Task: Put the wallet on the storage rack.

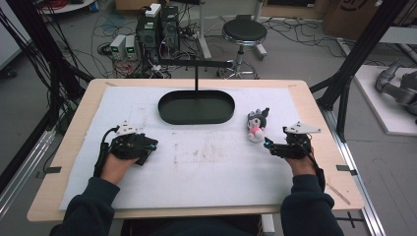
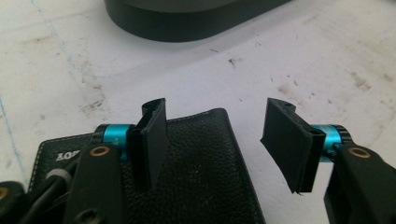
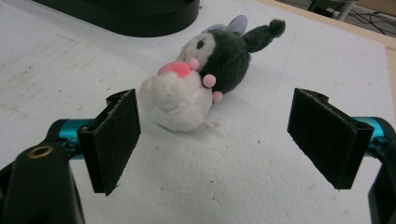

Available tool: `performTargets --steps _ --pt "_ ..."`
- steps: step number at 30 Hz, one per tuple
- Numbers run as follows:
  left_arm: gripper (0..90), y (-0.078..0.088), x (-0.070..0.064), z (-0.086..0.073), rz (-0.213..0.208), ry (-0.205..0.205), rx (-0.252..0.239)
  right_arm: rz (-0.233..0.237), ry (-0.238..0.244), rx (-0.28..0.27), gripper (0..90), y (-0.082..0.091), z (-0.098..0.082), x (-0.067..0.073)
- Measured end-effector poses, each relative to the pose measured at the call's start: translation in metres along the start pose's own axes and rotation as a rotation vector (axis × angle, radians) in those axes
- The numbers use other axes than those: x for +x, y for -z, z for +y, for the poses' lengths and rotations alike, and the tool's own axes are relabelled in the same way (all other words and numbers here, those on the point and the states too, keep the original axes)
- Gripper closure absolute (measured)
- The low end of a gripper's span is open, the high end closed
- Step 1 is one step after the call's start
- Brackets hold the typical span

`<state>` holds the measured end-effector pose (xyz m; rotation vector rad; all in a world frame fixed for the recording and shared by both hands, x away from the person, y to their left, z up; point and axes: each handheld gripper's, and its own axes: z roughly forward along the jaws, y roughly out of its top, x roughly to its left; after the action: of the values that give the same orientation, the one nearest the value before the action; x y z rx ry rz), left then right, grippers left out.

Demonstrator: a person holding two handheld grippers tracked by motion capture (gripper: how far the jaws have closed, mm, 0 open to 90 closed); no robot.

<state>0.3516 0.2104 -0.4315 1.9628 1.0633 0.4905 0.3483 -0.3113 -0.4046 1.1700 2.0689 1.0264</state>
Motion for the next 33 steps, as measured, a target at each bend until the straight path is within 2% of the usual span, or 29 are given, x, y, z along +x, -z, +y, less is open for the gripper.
performTargets --steps 2,3,5,7,9,11,12,13,16,18,20,22,25,28,31,33 --pt "34.5 -0.003 -0.001 0.000 0.034 -0.017 0.019 0.001 0.003 0.000 17.3 0.000 0.000 -0.001" --pt "34.5 -0.003 -0.002 -0.001 0.050 -0.011 0.019 0.001 0.003 0.000 17.3 0.000 0.000 -0.001" --pt "33.5 -0.005 -0.002 -0.001 0.061 -0.027 0.041 0.002 0.003 0.000 17.3 0.000 0.000 -0.001" --pt "33.2 -0.009 -0.004 -0.003 0.079 -0.066 0.079 0.004 0.003 0.001 17.3 0.000 0.000 0.000" --pt "37.7 -0.011 -0.008 -0.004 0.114 -0.150 0.107 0.004 0.006 0.001 17.3 -0.001 0.000 0.000" --pt "39.3 -0.011 -0.011 -0.003 0.132 -0.185 0.120 0.005 0.007 0.004 17.3 -0.001 0.000 0.000" --pt "50.7 -0.011 -0.013 -0.002 0.129 -0.193 0.120 0.006 0.006 0.003 17.3 -0.001 0.000 0.000" --pt "50.7 -0.010 -0.014 -0.002 0.122 -0.205 0.117 0.006 0.006 0.003 17.3 -0.001 0.000 0.000" --pt "70.1 -0.007 -0.016 0.001 0.102 -0.233 0.107 0.014 0.014 -0.004 17.3 -0.001 0.000 0.000" --pt "78.7 -0.004 -0.012 0.002 0.082 -0.197 0.092 0.016 0.013 -0.007 17.3 0.000 0.000 0.001" --pt "80.0 0.002 -0.006 0.004 0.066 -0.146 0.056 0.016 0.012 -0.007 17.3 0.000 0.000 0.001" --pt "81.5 0.009 0.001 0.007 0.043 -0.071 -0.005 0.014 0.012 -0.007 17.3 0.000 0.000 0.000" --pt "82.2 0.023 0.014 0.013 -0.013 0.048 -0.100 0.014 0.008 -0.007 17.3 0.000 0.000 0.000" --pt "82.6 0.033 0.023 0.016 -0.073 0.134 -0.176 0.016 0.006 -0.003 17.3 -0.001 0.001 0.002" --pt "82.8 0.038 0.026 0.020 -0.127 0.189 -0.229 0.015 0.012 -0.003 17.3 -0.001 0.001 0.002" --pt "83.0 0.040 0.026 0.022 -0.160 0.206 -0.257 0.015 0.011 -0.005 17.3 -0.001 0.001 0.002"
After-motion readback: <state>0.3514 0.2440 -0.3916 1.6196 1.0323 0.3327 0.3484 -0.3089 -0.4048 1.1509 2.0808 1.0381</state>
